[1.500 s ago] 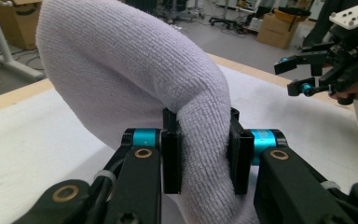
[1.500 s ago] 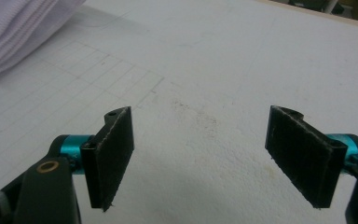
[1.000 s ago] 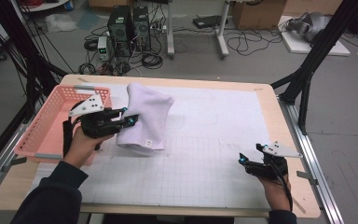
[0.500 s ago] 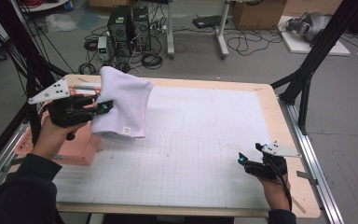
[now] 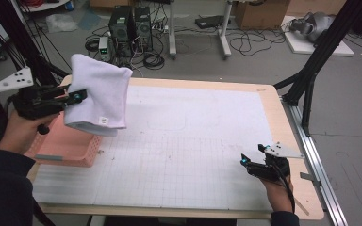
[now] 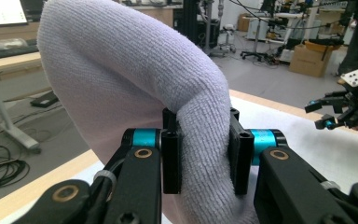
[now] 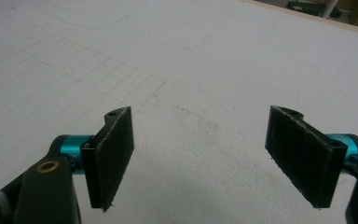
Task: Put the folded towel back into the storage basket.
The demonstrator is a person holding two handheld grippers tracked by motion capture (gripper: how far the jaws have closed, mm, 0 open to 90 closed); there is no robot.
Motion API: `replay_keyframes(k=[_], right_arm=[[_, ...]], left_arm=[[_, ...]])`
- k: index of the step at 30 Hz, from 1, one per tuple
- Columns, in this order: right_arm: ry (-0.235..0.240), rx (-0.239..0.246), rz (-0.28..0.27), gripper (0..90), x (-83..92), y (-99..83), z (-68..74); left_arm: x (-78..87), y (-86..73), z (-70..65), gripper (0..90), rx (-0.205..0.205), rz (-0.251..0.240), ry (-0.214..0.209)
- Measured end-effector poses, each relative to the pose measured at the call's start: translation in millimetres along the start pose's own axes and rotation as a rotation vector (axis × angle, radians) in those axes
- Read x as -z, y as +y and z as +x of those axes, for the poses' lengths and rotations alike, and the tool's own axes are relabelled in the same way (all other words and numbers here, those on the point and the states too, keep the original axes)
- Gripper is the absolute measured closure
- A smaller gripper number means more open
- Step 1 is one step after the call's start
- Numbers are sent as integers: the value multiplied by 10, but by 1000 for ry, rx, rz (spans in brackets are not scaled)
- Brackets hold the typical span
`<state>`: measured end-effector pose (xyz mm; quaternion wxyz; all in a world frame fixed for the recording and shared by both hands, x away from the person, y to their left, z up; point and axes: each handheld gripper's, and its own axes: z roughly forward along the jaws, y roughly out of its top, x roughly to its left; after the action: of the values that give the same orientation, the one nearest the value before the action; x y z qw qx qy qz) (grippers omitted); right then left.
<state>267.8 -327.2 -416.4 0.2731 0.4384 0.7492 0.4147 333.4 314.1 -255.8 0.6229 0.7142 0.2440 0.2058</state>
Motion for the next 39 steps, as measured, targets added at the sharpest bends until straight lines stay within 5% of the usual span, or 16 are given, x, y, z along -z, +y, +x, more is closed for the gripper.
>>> replay_keyframes(k=[18, 29, 39], right_arm=[[-5, 3, -1, 225, 17, 18, 13], [-1, 12, 4, 225, 1, 23, 34], [-5, 15, 0, 226, 6, 19, 29]], left_arm=[[599, -146, 378, 722, 20, 53, 119], [602, -467, 522, 720, 50, 122, 113], [672, -542, 620, 720, 53, 190, 145]])
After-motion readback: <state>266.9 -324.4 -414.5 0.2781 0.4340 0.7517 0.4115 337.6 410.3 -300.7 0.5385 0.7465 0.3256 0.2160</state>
